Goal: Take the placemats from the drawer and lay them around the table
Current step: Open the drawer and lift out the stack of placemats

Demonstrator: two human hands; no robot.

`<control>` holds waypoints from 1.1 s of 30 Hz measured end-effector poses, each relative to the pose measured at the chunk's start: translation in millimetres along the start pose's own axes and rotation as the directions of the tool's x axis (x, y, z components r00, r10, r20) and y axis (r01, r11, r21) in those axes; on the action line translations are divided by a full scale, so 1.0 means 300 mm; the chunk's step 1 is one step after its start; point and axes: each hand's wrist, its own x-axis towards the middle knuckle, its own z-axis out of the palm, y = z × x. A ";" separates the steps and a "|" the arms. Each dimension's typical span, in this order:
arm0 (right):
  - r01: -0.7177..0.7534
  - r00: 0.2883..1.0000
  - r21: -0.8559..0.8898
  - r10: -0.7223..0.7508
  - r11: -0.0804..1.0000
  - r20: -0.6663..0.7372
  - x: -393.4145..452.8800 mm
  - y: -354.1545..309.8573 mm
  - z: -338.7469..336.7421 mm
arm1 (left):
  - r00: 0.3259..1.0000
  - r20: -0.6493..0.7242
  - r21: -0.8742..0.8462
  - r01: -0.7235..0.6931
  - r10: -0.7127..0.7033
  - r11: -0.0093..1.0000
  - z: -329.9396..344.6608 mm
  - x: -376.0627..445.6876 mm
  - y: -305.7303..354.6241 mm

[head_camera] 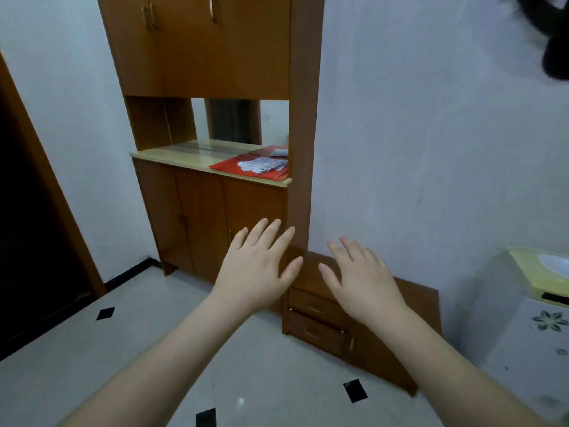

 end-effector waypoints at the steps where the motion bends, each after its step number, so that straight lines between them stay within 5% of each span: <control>1: -0.004 1.000 0.000 0.004 1.000 0.003 0.046 -0.019 0.027 | 1.000 0.012 -0.010 -0.011 0.011 1.000 0.033 0.026 -0.041; 9: -0.046 0.999 -0.019 0.045 0.999 -0.025 0.311 -0.026 0.212 | 0.994 0.031 -0.079 -0.106 0.108 0.991 0.298 0.248 -0.209; 19: -0.109 0.991 -0.033 0.106 0.993 -0.076 0.648 0.224 0.556 | 0.978 0.092 -0.147 -0.172 0.186 0.974 0.750 0.615 -0.192; 33: -0.191 0.974 0.046 0.184 0.980 0.131 1.081 0.520 1.097 | 0.932 0.256 -0.171 -0.217 0.256 0.961 1.376 0.995 -0.234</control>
